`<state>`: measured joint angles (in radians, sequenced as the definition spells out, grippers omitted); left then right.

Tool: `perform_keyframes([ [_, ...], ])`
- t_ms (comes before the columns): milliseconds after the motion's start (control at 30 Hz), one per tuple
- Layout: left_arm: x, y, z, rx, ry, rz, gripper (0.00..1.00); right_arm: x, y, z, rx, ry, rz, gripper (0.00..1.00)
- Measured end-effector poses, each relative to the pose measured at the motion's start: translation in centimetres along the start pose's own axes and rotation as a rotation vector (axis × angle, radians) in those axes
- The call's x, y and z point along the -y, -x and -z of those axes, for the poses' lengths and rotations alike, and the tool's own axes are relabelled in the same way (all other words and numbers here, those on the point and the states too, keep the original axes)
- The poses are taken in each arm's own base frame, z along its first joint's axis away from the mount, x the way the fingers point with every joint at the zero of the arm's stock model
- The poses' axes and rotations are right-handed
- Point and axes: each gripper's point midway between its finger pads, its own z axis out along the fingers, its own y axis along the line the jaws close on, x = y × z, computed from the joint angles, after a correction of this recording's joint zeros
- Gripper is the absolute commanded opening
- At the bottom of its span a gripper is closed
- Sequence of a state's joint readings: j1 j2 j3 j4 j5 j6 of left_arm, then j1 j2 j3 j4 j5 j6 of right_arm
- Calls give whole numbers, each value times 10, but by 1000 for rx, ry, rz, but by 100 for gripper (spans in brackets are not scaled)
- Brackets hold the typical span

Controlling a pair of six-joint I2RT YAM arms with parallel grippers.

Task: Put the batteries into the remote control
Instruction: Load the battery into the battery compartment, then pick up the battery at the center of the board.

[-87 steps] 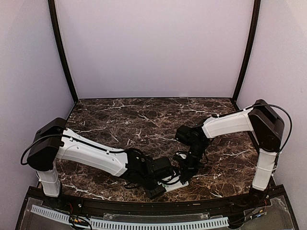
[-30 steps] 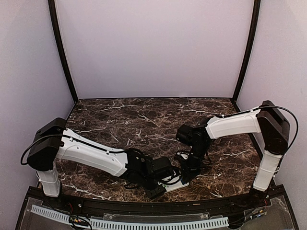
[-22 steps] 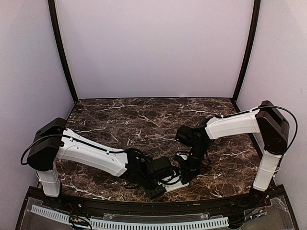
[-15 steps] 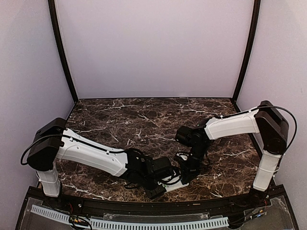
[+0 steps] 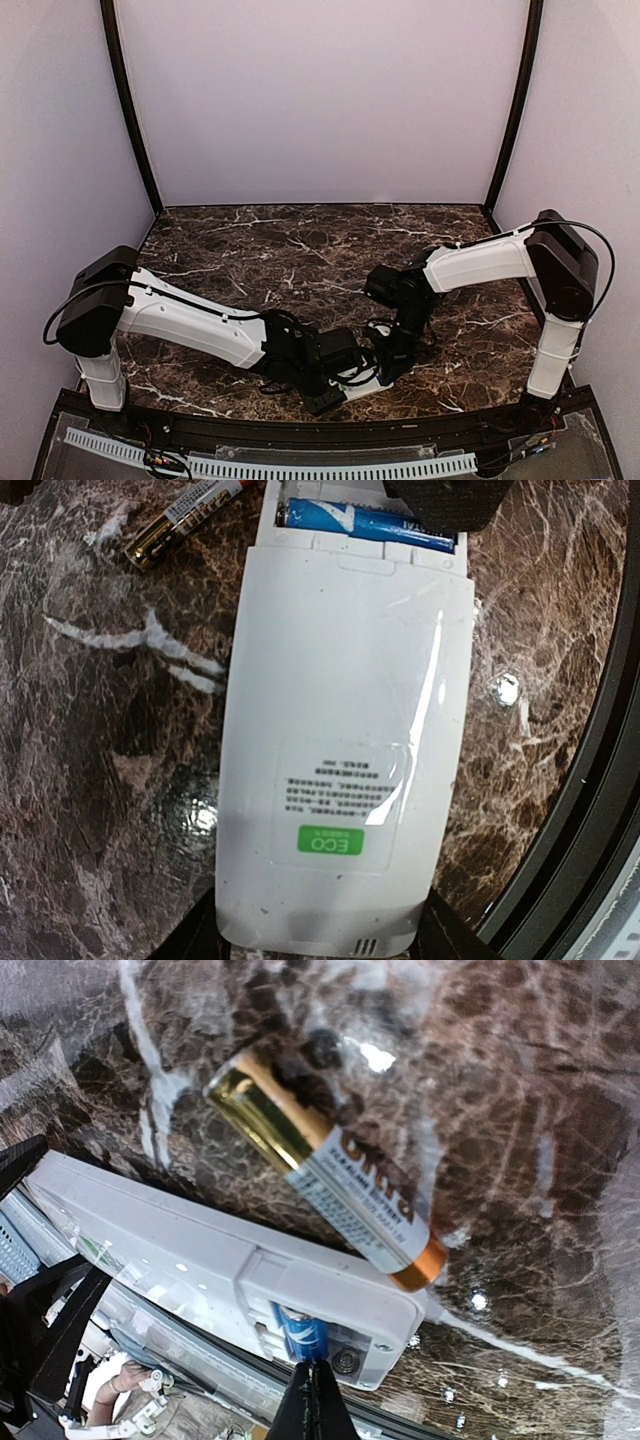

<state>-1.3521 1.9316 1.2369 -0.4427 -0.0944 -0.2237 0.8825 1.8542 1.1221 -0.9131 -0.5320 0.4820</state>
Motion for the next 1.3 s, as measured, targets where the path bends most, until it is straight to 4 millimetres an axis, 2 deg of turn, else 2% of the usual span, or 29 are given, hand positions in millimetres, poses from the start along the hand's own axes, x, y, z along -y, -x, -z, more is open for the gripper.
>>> perform_keyframes([
  [400,1,0,0,0,-3,0,55,-4,5,6,17,-13,23,1],
  [567,1,0,0,-1,-6,-3,58,-18,12,32,87,-9,84,5],
  [667,2,0,0,-1,-9,-6,64,-23,13,52,137,-12,119,12],
  [767,3,0,0,1,-14,-12,71,-19,20,60,171,-39,150,23],
  [867,4,1,0,4,-21,-17,77,-14,26,61,188,-73,178,32],
  [967,3,1,0,3,-19,-16,81,-10,39,59,205,-113,222,37],
  [1133,1,0,1,9,-7,-6,83,0,52,49,209,-173,266,39],
  [1300,-4,-15,10,15,-4,-5,83,-4,54,40,221,-227,336,40],
])
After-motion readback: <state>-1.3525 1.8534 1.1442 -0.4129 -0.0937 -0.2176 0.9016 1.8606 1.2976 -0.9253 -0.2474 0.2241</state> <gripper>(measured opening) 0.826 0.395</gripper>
